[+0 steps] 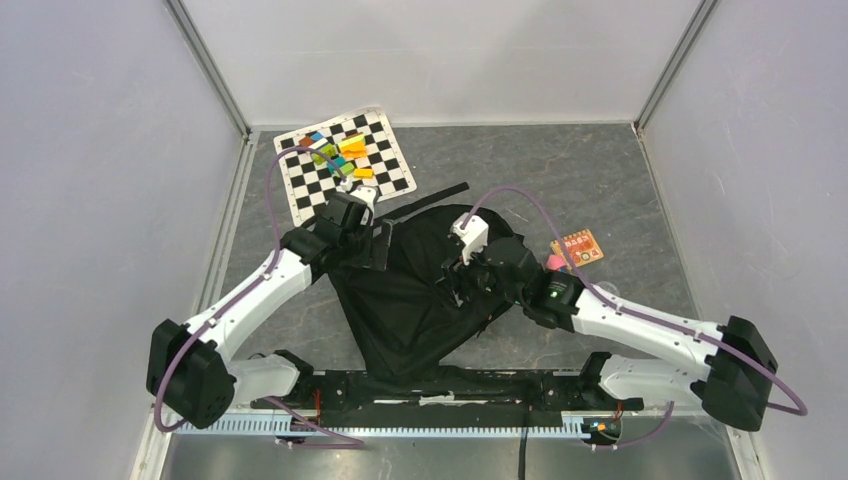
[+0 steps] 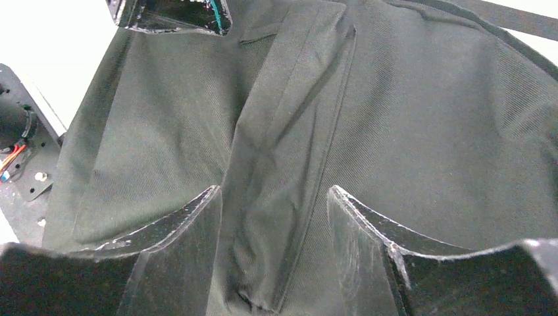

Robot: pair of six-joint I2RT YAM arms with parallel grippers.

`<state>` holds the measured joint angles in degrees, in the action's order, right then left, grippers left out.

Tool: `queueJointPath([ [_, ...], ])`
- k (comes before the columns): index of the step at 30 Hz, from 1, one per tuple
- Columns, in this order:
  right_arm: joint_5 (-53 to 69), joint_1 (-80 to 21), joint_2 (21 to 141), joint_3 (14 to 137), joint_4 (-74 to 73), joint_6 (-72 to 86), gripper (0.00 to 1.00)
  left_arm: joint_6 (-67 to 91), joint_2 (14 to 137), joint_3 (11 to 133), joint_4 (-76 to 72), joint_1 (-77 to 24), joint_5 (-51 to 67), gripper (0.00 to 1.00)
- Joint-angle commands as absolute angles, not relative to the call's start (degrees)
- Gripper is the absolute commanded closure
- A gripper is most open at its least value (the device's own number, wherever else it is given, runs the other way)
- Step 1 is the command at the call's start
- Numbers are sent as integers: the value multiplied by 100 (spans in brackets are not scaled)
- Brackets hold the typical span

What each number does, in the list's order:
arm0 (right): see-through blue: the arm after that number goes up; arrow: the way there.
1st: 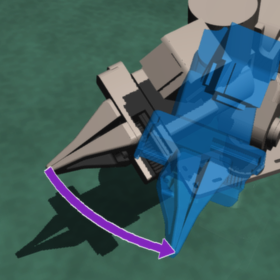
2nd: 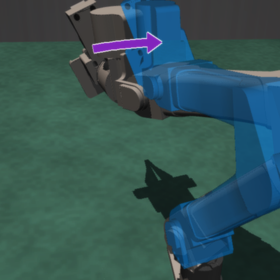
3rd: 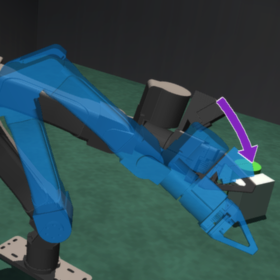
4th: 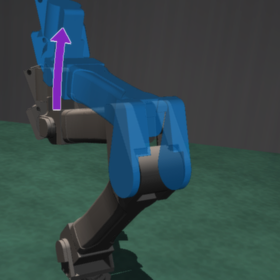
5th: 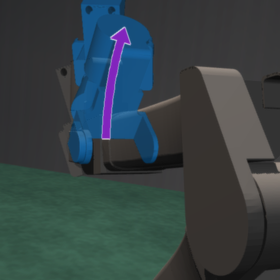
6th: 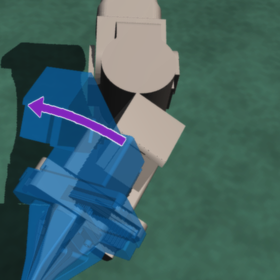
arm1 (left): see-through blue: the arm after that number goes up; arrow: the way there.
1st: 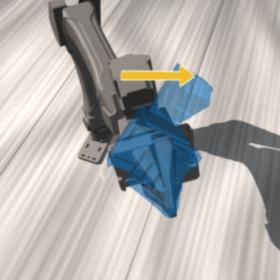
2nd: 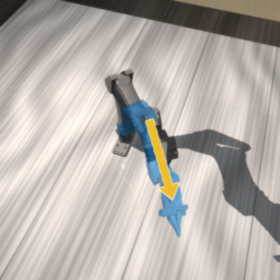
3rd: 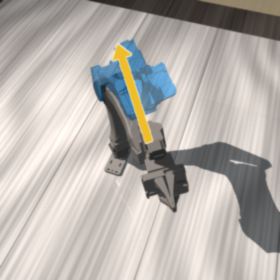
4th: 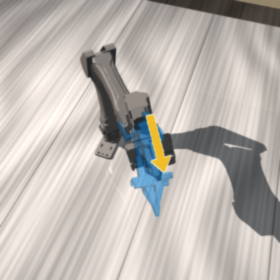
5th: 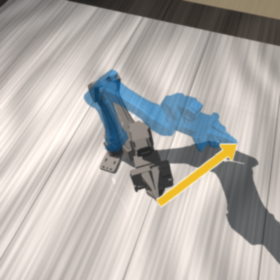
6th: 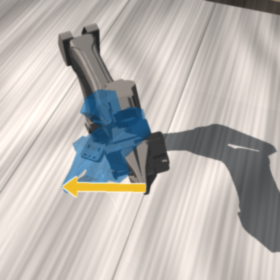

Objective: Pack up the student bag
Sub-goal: Unzip the student bag at the center of the board.

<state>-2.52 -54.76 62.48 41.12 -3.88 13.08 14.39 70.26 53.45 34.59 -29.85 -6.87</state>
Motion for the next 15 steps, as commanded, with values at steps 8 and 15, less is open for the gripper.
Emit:
queueJointPath([
  [8, -1404, -5980, 7502, 5201, 242, 1592, 36, 1211, 7032, 5476, 3085, -2945, -838, 0],
  [15, -1966, -6224, 8291, 5607, 246, 1374, 34, 1257, 7058, 5457, 3032, -2945, -607, 6],
])
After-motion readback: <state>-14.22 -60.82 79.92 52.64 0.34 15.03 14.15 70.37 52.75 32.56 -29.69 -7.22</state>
